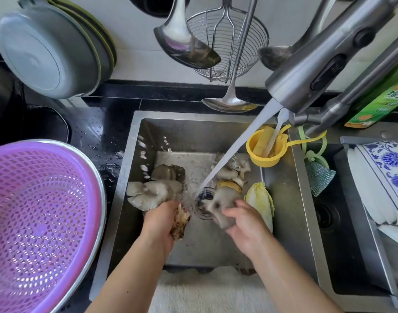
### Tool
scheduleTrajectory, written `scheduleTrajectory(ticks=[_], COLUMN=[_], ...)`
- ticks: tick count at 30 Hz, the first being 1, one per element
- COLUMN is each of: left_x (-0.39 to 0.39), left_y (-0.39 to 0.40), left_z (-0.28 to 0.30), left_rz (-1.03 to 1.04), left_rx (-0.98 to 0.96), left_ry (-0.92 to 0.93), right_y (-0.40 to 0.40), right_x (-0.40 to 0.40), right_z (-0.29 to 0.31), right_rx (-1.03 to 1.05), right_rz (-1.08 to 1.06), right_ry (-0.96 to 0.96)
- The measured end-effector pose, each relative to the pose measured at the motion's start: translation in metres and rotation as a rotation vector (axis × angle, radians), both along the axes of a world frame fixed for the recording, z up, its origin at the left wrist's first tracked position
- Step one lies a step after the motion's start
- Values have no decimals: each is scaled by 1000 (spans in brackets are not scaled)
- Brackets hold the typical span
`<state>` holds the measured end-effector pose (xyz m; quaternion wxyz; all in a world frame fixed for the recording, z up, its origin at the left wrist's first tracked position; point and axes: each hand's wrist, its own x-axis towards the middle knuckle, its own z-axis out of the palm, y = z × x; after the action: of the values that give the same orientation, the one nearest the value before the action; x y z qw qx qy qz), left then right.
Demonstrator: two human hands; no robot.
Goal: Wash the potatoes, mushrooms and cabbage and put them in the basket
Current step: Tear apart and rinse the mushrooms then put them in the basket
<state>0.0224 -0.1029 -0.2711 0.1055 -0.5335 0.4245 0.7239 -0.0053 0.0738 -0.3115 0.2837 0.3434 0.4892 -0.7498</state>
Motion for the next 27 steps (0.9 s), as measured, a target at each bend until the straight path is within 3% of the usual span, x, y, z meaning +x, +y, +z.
scheduleTrajectory(ticks=[3,6,9,11,13,15,18,19,20,22,24,27], left_x=[3,8,12,13,14,15,17,18,19,20,21,19], left_y=[0,-2,-5,-7,-9,-11,-10,-8,-6,-2,1,3], left_z=[-1,0,5,8,10,9,8,9,11,14,15,14], left_rz=[-39,-77,-125,-140,-152,-143,-149,-163,-186,-260,-318,-310], left_rx=[32,31,0,14,68,121,187,202,212,221,242,238], left_ry=[4,26,70,103,124,150,217,229,240,270,291,280], right_y=[10,7,14,20,19,9,-9,-13,-16,-25,-31,-39], right_x=[-11,-37,-74,-93,-97,-80,-29,-15,-5,10,20,25], right_z=[-7,-10,-24,-34,-32,-21,1,10,22,40,47,44], right_rx=[510,955,1237,1437,1601,1547,1357,1244,1057,440,-6,-102], right_rz=[220,600,820,991,1133,1076,727,622,564,499,403,287], right_ry=[182,712,1155,1181,1018,877,894,806,632,244,128,172])
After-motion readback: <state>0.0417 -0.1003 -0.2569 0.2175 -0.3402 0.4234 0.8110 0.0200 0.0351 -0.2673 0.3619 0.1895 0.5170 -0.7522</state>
